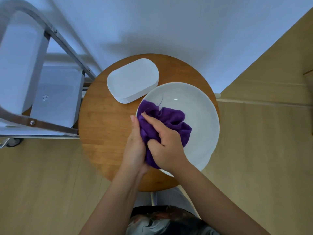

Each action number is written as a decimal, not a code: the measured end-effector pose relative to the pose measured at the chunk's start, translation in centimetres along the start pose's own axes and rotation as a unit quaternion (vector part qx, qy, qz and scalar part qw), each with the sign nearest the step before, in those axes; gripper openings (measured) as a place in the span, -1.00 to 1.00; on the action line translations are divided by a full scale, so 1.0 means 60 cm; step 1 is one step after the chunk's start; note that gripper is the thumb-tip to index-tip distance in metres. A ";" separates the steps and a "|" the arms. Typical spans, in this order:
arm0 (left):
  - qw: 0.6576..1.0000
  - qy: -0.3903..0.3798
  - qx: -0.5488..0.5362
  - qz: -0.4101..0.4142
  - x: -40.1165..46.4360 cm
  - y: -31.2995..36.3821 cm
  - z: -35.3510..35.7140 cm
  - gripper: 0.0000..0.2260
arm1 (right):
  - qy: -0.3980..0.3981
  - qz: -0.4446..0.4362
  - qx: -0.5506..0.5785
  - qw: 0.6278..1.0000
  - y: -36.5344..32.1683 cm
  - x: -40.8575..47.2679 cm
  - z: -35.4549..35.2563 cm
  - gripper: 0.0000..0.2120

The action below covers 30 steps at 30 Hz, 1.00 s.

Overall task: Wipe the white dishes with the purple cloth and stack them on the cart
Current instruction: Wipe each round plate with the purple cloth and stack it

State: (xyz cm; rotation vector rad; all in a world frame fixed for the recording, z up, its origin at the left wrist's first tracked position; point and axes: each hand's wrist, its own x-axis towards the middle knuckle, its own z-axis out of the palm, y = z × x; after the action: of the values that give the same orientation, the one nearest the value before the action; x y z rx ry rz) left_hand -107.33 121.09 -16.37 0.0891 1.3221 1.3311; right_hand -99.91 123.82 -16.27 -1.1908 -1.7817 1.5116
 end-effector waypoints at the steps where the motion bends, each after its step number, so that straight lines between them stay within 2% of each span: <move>1: 1.000 0.006 -0.001 0.001 -0.001 0.007 -0.002 -0.50 | -0.001 0.001 0.010 1.000 -0.006 -0.002 -0.002 -0.49; 6: 1.000 0.007 -0.007 0.007 -0.011 0.058 -0.004 -0.44 | -0.055 0.010 0.154 0.987 -0.036 -0.019 -0.027 -0.62; 9: 1.000 -0.023 -0.015 0.009 -0.023 0.082 0.003 -0.49 | -0.077 0.035 0.169 0.982 -0.057 -0.019 -0.051 -0.72; 12: 0.999 -0.048 -0.011 0.017 -0.035 0.104 0.004 -0.57 | -0.119 0.109 0.097 0.982 -0.083 -0.012 -0.084 -0.74; 14: 0.997 -0.078 -0.002 0.017 -0.041 0.119 -0.001 -0.50 | -0.161 0.163 -0.008 0.973 -0.104 -0.003 -0.109 -0.71; 16: 0.995 -0.095 0.019 0.029 -0.047 0.136 -0.011 -0.43 | -0.188 0.172 -0.112 0.960 -0.132 0.001 -0.128 -0.75; 17: 0.995 -0.089 0.027 0.035 -0.050 0.145 -0.016 -0.41 | -0.165 0.150 -0.158 0.962 -0.145 -0.001 -0.133 -0.79; 18: 0.995 -0.081 0.033 0.038 -0.050 0.155 -0.022 -0.40 | -0.107 0.105 -0.182 0.972 -0.157 -0.007 -0.135 -0.83; 20: 0.995 -0.075 0.048 0.035 -0.052 0.177 -0.032 -0.37 | 0.087 -0.006 -0.121 0.989 -0.194 -0.024 -0.126 -0.82; 21: 0.996 -0.066 0.058 0.034 -0.055 0.188 -0.035 -0.36 | 0.161 -0.062 -0.069 0.983 -0.213 -0.029 -0.115 -0.79; 22: 0.996 -0.052 0.068 0.035 -0.059 0.198 -0.037 -0.37 | 0.187 -0.107 -0.048 0.975 -0.228 -0.030 -0.100 -0.77; 24: 0.995 -0.043 0.080 0.041 -0.067 0.210 -0.042 -0.45 | 0.141 -0.158 -0.144 0.967 -0.236 -0.026 -0.061 -0.63; 25: 0.996 -0.042 0.075 0.039 -0.071 0.213 -0.046 -0.47 | 0.074 -0.167 -0.235 0.955 -0.227 -0.023 -0.038 -0.52; 27: 0.997 -0.040 0.060 0.019 -0.079 0.220 -0.054 -0.41 | -0.066 -0.170 -0.400 0.898 -0.193 -0.015 -0.002 -0.37; 30: 0.997 -0.053 0.056 -0.021 -0.086 0.228 -0.070 -0.35 | -0.123 -0.247 -0.467 0.840 -0.173 0.008 0.008 -0.37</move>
State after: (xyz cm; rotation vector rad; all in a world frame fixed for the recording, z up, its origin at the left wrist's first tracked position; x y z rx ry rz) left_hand -117.41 119.52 -5.07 0.2052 1.3000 1.2006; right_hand -103.57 124.05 -6.55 -0.7763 -2.8681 0.4570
